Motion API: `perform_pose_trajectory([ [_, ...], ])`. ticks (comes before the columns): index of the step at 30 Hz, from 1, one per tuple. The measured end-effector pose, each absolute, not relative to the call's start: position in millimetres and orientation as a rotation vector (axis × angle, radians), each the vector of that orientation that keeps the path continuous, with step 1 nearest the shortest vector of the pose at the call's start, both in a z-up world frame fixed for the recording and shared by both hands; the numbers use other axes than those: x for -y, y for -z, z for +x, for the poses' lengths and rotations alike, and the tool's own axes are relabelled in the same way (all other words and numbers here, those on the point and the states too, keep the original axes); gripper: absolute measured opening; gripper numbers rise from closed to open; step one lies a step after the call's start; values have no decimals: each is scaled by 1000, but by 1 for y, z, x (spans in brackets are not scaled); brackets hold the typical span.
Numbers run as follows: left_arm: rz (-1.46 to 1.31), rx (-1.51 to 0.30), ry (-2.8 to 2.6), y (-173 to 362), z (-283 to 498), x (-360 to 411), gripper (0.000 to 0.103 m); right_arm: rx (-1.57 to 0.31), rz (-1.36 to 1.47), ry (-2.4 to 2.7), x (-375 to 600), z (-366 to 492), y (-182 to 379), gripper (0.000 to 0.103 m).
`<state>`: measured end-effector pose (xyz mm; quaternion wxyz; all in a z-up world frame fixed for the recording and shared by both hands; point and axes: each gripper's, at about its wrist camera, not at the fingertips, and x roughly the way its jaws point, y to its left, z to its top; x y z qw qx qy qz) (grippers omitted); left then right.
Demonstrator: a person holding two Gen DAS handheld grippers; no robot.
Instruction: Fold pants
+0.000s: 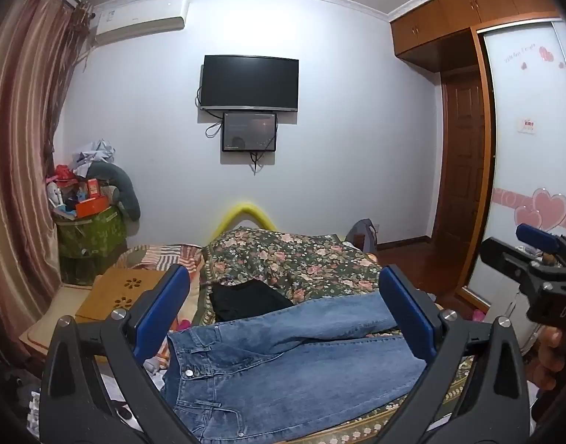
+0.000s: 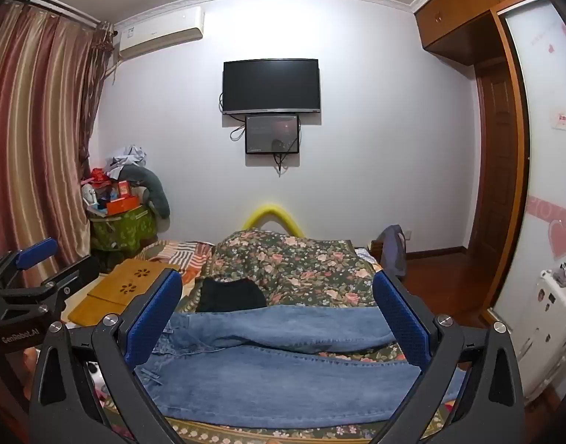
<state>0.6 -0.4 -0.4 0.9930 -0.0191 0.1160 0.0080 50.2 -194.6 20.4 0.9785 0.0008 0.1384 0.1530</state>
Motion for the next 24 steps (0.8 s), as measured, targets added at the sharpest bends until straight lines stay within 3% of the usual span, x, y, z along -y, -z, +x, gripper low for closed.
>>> perform_pose_trajectory([
  [24, -51, -235, -8, 2, 3, -6, 103, -278, 3, -309, 194, 48, -24, 103],
])
